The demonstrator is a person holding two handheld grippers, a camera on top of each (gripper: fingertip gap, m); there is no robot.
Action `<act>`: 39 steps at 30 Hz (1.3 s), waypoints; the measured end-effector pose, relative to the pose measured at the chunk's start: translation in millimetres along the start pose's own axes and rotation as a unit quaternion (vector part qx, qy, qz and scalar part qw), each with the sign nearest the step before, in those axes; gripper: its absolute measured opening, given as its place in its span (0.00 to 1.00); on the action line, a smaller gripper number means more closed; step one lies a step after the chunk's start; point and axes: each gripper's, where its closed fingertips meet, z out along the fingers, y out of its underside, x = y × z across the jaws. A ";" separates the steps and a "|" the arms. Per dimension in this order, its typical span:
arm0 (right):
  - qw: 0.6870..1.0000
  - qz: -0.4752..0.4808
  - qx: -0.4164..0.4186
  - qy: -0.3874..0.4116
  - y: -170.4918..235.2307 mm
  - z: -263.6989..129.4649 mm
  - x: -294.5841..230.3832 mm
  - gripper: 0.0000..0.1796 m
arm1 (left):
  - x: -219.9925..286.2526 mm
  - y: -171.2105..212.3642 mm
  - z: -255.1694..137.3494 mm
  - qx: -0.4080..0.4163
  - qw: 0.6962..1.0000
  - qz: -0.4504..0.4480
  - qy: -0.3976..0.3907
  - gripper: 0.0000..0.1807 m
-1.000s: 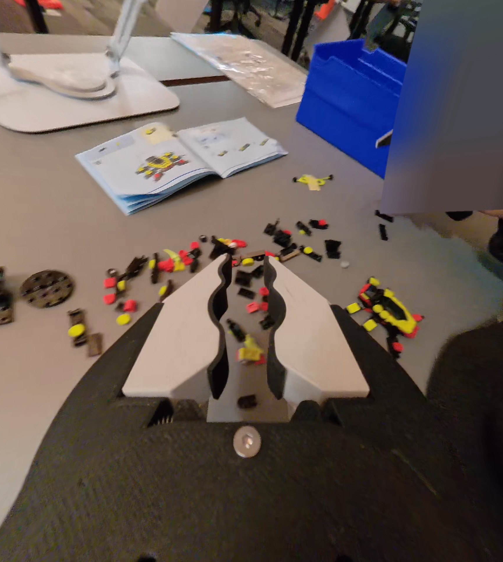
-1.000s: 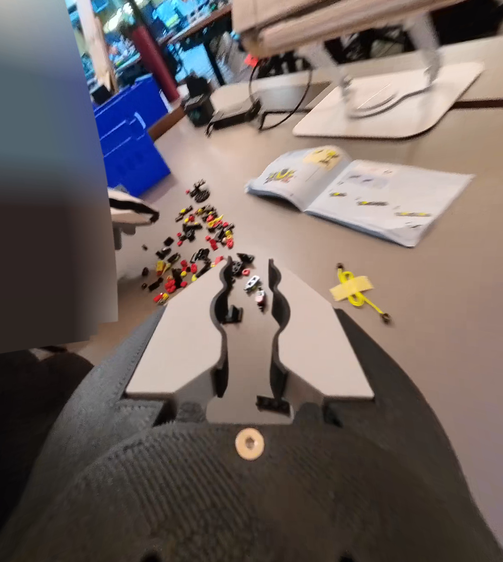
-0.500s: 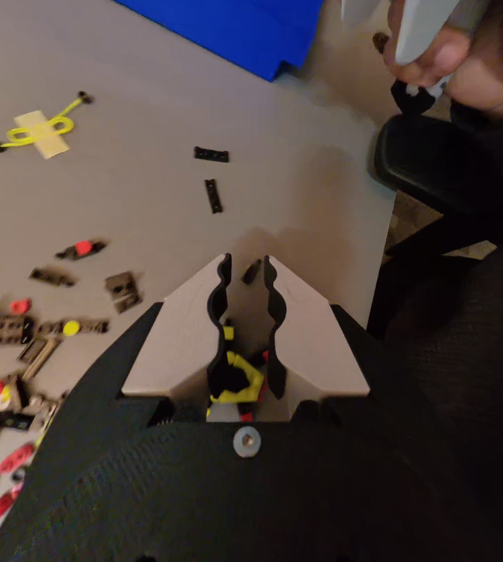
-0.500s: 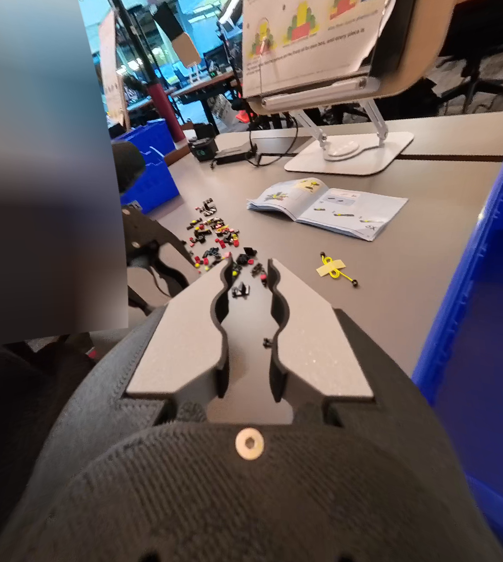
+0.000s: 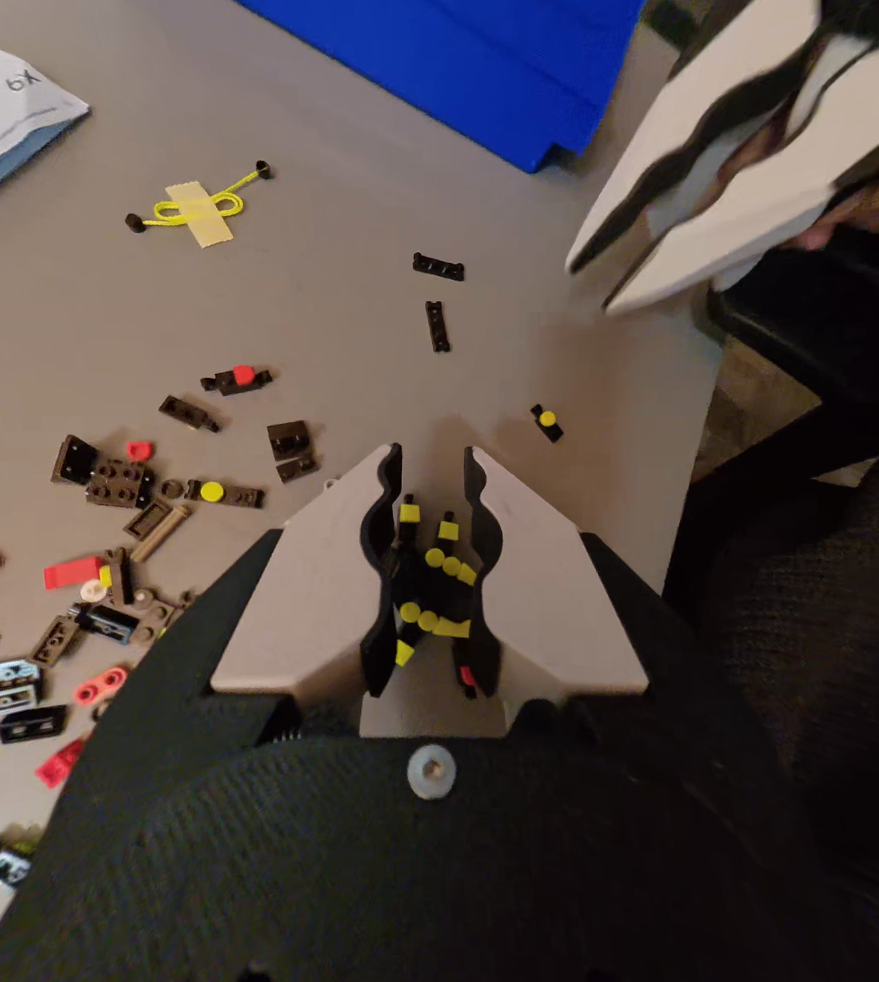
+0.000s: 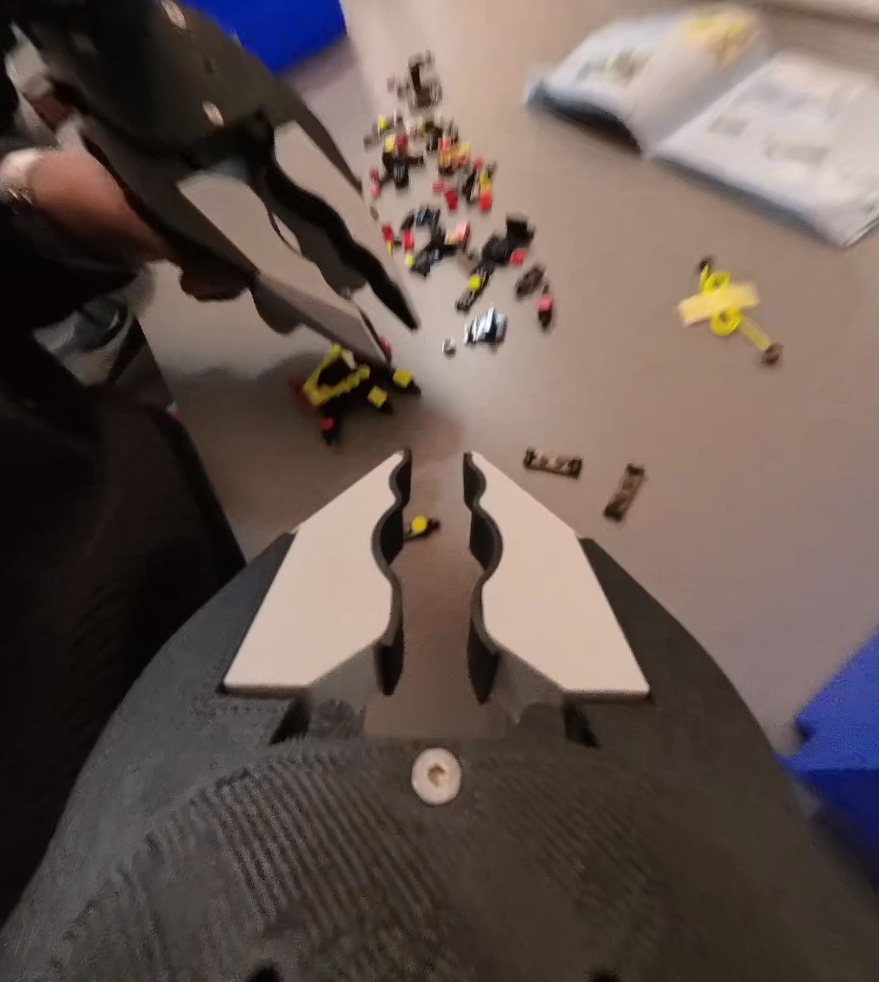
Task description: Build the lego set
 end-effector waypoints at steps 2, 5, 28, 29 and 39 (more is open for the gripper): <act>0.998 0.015 -0.059 0.010 20.0 8.0 -4.1 0.10 | 4.5 1.0 -4.2 0.022 1.000 -0.003 0.014 0.12; 0.989 0.024 -0.135 0.056 43.4 17.4 -7.7 0.10 | 6.3 3.5 -10.0 0.042 0.999 0.013 0.018 0.12; 0.927 -0.223 -0.249 -0.168 70.5 34.0 -31.9 0.23 | -2.0 31.1 -38.3 0.051 0.997 0.008 0.052 0.13; 0.927 -0.208 -0.258 -0.175 71.7 31.4 -31.2 0.21 | -2.8 31.1 -39.0 0.053 0.997 0.006 0.052 0.13; 0.944 -0.192 -0.243 -0.116 74.2 31.8 -20.1 0.03 | -8.9 31.8 -41.8 0.062 0.996 -0.023 0.064 0.13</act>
